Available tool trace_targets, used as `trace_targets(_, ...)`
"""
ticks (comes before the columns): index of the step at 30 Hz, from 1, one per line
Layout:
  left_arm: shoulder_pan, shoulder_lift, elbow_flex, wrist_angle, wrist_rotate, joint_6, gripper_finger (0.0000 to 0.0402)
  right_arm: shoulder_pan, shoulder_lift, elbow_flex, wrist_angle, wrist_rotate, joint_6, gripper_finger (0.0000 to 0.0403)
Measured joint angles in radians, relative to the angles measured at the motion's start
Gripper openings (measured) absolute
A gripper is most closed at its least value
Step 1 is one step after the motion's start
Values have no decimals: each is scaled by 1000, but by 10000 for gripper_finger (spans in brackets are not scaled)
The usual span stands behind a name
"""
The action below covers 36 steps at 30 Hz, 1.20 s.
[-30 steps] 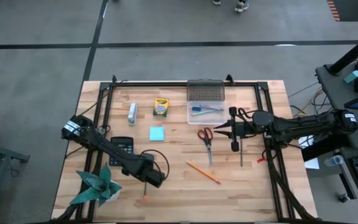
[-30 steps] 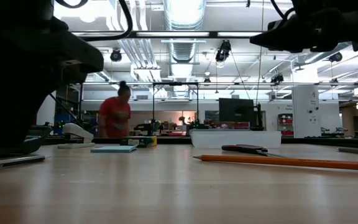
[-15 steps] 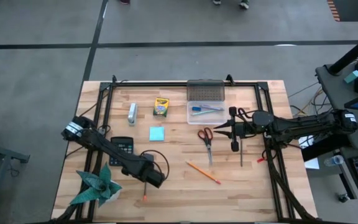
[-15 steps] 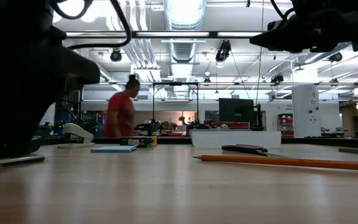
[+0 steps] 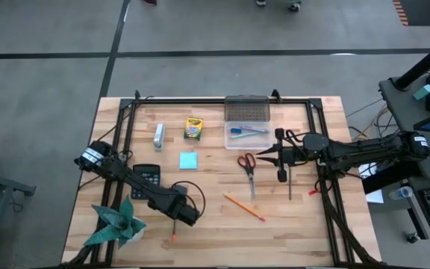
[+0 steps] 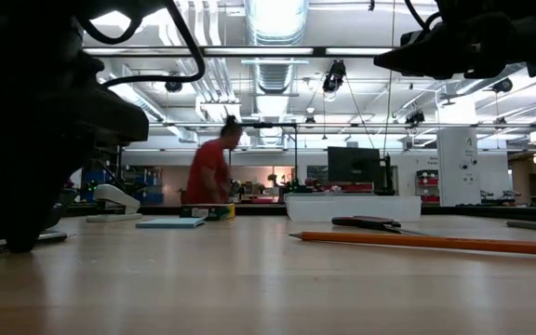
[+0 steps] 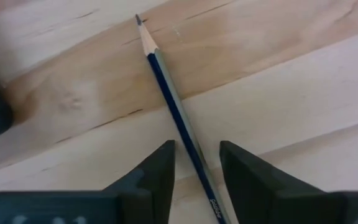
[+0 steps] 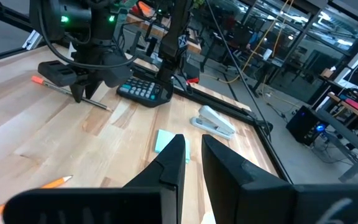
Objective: Pack school essentials
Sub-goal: Put the left black pencil into the transparent supply box
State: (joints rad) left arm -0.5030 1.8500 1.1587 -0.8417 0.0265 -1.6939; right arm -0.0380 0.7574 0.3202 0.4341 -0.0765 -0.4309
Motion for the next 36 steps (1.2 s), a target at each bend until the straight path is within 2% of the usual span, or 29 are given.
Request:
trace_targets(9,1,1,0,6,-2,23,13,0,0,0,-9,0,0,43)
trace_targets(18,6,-9,5,0,-27,59,3,0,0,0,-10,0,1,43)
trace_targets(22,15,-47,13,-1,-159,86,2,0,0,0,-10,0,10,43)
trace_targets(28,29,-117,28,134,-402,268,1,0,36,0,3,0,47,43)
trace_targets(33,57,-173,26,286,-563,476,1,0,112,0,66,-11,104,43)
trace_targets(36,77,-201,25,419,-591,658,0,0,177,0,127,-41,156,43)
